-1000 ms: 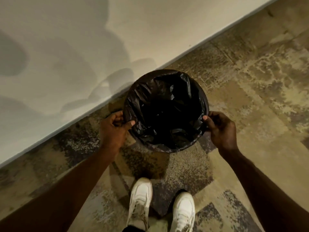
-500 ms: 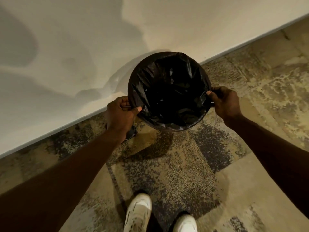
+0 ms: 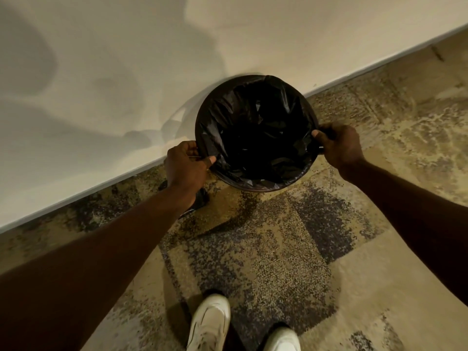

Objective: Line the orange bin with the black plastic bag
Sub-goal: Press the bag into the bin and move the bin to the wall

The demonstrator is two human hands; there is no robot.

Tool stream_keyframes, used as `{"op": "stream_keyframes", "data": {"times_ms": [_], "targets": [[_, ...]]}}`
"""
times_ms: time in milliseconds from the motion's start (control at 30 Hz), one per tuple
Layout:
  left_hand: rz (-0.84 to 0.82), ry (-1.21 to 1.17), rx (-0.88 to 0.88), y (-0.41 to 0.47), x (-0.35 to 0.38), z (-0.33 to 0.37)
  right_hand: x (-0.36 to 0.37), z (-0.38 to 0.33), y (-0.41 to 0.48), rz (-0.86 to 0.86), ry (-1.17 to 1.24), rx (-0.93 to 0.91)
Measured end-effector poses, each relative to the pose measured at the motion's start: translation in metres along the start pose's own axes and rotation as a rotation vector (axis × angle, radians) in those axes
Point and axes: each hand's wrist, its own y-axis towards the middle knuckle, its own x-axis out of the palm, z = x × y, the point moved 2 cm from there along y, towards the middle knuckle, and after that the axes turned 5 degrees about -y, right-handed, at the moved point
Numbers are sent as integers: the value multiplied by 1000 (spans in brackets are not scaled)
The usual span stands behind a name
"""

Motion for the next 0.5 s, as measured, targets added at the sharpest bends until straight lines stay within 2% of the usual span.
{"op": "stream_keyframes", "data": {"times_ms": [500], "targets": [[24,58,-17,10,2,1,15,-1,3,9,-16,-19]]}}
